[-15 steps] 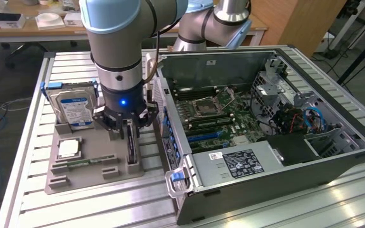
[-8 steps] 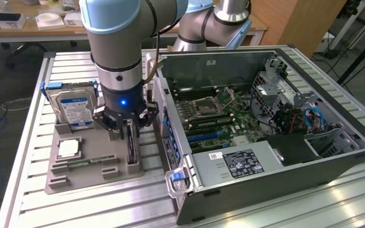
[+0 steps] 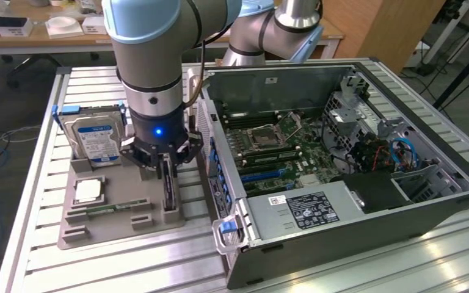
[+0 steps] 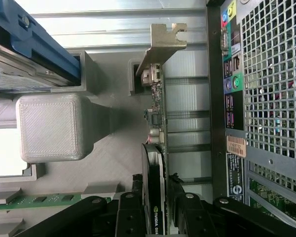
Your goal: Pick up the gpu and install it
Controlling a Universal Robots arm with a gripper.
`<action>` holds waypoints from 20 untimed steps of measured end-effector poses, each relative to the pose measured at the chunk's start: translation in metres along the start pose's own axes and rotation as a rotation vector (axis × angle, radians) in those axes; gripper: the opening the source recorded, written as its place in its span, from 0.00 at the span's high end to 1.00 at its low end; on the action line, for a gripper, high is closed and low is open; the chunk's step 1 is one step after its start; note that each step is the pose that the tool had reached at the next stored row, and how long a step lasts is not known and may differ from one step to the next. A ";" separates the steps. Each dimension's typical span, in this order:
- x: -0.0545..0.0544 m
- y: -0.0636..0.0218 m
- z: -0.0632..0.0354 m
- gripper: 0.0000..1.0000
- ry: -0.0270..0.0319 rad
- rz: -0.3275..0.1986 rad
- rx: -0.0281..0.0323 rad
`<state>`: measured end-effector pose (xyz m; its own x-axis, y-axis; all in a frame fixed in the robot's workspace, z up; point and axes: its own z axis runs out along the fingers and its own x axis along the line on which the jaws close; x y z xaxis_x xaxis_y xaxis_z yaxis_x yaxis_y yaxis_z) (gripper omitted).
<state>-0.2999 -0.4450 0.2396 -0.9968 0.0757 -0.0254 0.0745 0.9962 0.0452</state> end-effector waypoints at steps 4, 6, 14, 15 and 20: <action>0.000 0.0000 0.0001 0.65 0.0000 0.000 0.0000; 0.001 0.0000 0.0002 0.65 -0.0002 0.000 -0.0001; 0.001 -0.0001 0.0002 0.65 0.0001 0.000 0.0001; 0.001 0.0000 0.0003 0.65 0.0000 0.000 0.0001; 0.000 0.0000 0.0007 0.65 0.0000 0.000 0.0000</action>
<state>-0.2994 -0.4449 0.2389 -0.9968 0.0759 -0.0254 0.0747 0.9962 0.0452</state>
